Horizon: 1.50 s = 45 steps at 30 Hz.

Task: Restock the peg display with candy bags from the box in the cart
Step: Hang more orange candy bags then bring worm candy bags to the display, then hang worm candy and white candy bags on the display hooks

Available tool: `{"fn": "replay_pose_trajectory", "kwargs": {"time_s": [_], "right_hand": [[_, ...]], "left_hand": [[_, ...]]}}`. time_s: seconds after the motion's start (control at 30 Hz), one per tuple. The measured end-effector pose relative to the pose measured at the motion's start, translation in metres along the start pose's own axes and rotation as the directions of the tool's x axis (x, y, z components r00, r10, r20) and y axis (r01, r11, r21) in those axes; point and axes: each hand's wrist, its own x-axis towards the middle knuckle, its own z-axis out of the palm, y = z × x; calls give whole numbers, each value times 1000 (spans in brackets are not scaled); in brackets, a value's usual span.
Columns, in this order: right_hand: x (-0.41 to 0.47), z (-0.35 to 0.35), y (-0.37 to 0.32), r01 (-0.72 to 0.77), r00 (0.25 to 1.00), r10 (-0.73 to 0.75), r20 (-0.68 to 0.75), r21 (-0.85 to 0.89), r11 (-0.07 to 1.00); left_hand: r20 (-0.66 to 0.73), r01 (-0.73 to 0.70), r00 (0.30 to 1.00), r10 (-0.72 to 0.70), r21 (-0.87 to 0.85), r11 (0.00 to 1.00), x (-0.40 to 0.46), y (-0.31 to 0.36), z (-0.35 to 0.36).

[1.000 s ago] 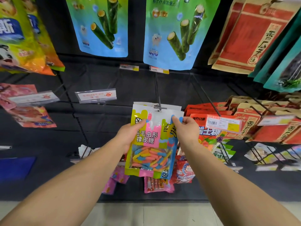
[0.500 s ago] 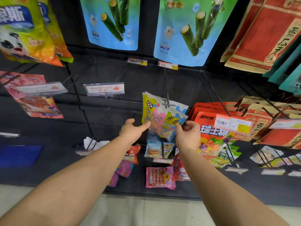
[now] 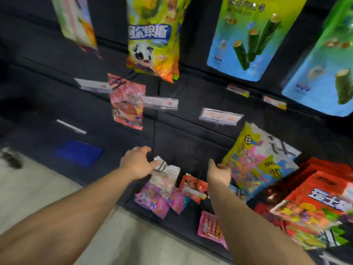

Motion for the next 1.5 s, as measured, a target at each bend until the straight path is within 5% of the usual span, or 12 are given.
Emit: {"fn": "replay_pose_trajectory", "kwargs": {"time_s": [0.13,0.4,0.7,0.97,1.33,1.5], "right_hand": [[-84,100,-33,530,834,-394,386,-364,766],[-277,314,-64,892,420,-400,815,-289,346],[-461,466,-77,995,58,-253,966,-35,96],[-577,587,-75,981,-191,-162,968,193,-3],[-681,798,-161,943,-331,-111,937,332,-15],[-723,872,-174,929,-369,-67,927,366,-60]], "left_hand": [[-73,45,996,-41,58,997,-4,-93,-48],[-171,311,941,-291,102,945,-35,-315,-159],[-228,594,781,-581,-17,804,-108,-492,-238],[-271,742,602,-751,-157,652,-133,-616,-282],[-366,813,457,-811,-198,547,-69,-784,-404],[-327,822,445,-834,-219,525,-40,-846,-435]]}}
